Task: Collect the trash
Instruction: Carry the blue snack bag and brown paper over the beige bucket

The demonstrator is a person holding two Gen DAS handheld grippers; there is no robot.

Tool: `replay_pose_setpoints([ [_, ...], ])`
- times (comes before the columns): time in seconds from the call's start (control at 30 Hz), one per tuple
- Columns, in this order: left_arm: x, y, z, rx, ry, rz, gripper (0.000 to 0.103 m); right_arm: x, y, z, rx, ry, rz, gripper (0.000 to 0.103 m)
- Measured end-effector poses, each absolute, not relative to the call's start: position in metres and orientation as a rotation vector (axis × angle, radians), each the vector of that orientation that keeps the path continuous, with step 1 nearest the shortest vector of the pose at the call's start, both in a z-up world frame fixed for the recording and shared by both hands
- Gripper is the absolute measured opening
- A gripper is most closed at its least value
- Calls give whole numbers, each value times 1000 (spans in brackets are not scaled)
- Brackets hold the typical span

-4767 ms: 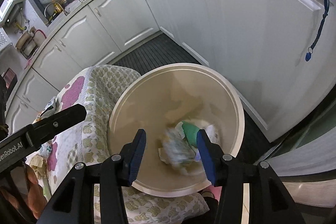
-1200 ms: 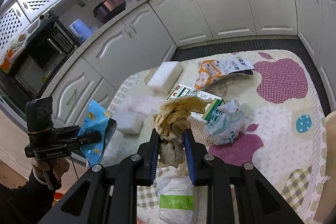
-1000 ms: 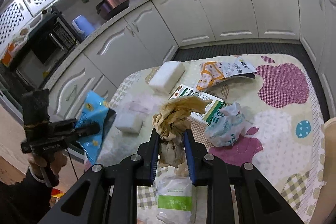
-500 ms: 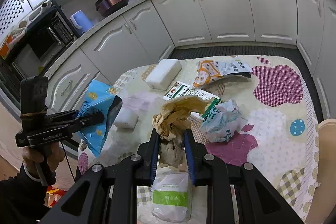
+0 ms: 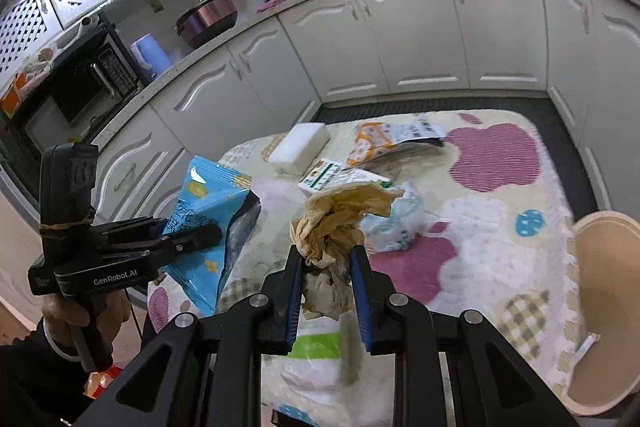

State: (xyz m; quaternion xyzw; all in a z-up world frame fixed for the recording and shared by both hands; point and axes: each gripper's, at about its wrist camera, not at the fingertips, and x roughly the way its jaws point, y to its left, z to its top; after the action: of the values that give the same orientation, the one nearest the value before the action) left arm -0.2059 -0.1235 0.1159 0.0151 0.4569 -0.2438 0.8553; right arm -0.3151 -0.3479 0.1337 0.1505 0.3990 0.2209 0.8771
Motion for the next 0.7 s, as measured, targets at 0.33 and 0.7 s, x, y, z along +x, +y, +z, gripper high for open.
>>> replay_pose_setpoints([
  [0.33,-218,-188,127,92,931,-587,31,-351,-401,141,348,784,331,22],
  [0.7,-220,-249,125,149,932,-643,31,-375,-456,139,374,771,187,22],
])
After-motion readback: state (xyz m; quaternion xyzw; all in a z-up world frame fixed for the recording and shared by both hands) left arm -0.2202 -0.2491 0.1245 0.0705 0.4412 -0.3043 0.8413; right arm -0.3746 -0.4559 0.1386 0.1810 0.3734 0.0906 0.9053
